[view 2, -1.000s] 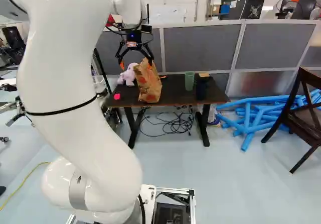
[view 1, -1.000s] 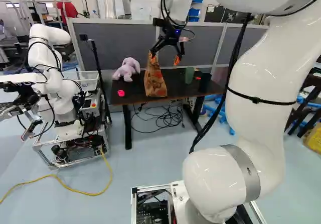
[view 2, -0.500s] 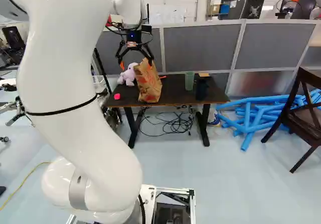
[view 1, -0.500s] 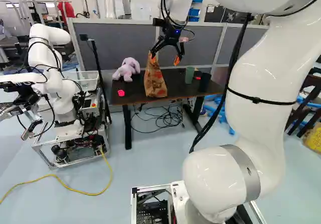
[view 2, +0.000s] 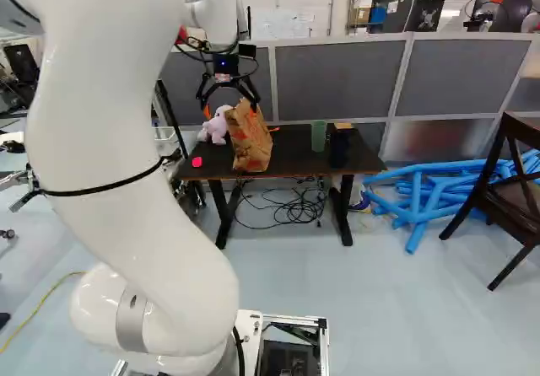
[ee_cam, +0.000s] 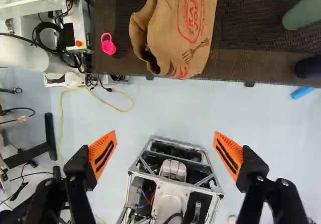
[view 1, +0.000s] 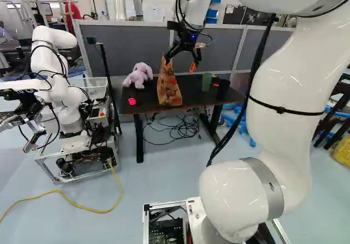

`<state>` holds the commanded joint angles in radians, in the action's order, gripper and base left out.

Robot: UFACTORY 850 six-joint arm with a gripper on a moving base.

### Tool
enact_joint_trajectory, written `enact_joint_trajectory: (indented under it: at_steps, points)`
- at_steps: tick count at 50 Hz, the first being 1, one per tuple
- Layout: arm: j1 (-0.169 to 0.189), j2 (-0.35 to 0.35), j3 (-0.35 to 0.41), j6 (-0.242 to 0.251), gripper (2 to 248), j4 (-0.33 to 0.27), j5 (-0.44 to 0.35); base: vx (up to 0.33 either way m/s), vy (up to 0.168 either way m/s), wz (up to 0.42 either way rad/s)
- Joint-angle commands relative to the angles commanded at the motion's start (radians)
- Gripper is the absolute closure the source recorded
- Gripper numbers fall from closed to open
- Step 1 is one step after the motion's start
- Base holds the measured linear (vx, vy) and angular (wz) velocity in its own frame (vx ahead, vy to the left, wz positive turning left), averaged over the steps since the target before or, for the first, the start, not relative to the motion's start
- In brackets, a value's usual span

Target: Pick up the bag on the ground and place it on the table

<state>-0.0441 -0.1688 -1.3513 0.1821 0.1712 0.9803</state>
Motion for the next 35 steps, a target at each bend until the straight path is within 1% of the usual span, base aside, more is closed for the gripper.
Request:
enact_joint_trajectory:
  at_steps: [18, 35]
  points:
    - [0.002, 0.021, 0.059, -0.008, 3, -0.008, -0.086, 0.000, 0.000, 0.000]
    - [0.005, 0.049, 0.138, -0.020, 3, -0.019, -0.202, 0.000, 0.000, 0.000]
